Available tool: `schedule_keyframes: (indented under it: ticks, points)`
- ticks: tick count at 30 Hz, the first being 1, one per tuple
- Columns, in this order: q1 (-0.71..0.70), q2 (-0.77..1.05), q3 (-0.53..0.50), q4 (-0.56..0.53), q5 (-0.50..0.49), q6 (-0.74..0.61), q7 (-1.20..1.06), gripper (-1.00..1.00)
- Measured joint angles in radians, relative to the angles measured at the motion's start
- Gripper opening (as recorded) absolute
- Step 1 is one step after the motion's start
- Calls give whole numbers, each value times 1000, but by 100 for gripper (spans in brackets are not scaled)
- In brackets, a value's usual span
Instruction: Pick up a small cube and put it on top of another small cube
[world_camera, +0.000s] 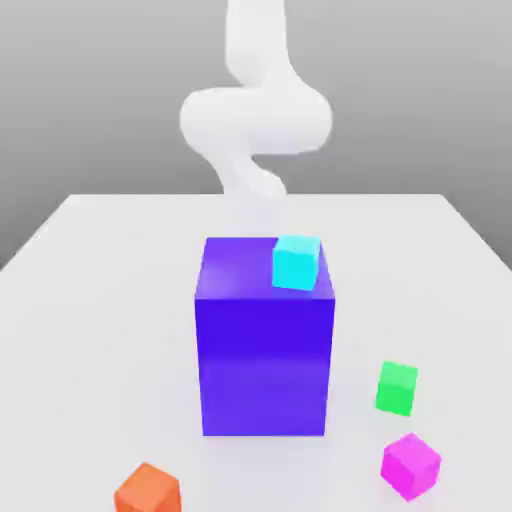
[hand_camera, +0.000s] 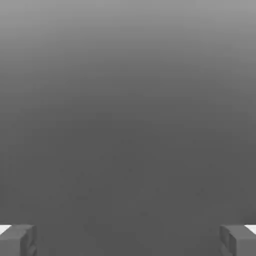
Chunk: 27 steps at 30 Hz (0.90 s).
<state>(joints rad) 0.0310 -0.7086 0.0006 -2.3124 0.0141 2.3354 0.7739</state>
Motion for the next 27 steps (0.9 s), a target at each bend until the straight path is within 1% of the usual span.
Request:
schedule_keyframes:
  ticks: [9, 15, 21, 27]
  points:
    - [98, 333, 26, -45, 45, 128, -90, 0]
    - [145, 550, 63, -74, 50, 213, -132, 0]
    - [209, 768, 92, -104, 11, 298, -141, 0]
    - [259, 985, 92, -126, -73, 391, -115, 0]
